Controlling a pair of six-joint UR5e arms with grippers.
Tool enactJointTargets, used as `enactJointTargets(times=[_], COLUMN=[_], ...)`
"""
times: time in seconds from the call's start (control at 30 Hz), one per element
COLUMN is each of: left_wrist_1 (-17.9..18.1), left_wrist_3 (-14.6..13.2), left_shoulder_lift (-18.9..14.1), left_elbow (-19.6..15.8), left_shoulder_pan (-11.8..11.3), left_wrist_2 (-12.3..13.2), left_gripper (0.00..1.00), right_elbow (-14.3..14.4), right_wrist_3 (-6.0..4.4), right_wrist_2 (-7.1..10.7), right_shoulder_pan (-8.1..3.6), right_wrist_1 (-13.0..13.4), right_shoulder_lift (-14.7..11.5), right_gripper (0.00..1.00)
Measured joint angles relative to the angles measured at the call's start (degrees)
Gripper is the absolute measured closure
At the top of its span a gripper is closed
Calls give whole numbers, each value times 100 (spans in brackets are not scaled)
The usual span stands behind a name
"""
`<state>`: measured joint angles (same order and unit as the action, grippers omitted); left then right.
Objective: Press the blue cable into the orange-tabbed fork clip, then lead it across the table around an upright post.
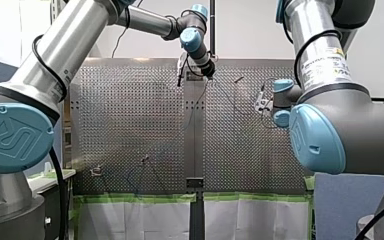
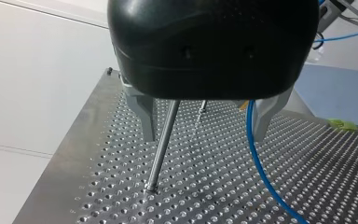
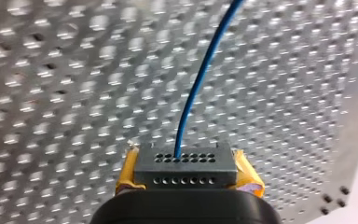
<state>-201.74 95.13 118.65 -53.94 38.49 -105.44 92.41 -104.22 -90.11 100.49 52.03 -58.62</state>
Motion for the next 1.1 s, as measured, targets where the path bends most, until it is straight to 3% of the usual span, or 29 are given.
enactJointTargets(times=[0.17,0.47,0.7,0.83,1.1], left_wrist_1=[-17,-156,-152,-149,-151], left_wrist_3=[1,-21,-22,-28,-30], left_shoulder_lift=[2,3,3,3,3], left_elbow=[-1,-6,-60,-76,-79], left_shoulder_pan=[8,17,34,36,67], left_wrist_2=[-130,-532,-603,-599,-605], left_gripper=[6,6,6,6,6], right_elbow=[-48,-124,-319,-351,-208], right_wrist_3=[-15,-148,-166,-124,103], right_wrist_2=[-33,-11,163,291,491], right_shoulder_pan=[-11,-44,-42,-57,-123], right_wrist_1=[-267,-743,-1069,-1247,-1645], right_shoulder_lift=[-265,-742,-1069,-1246,-1643], right_gripper=[100,100,100,100,100])
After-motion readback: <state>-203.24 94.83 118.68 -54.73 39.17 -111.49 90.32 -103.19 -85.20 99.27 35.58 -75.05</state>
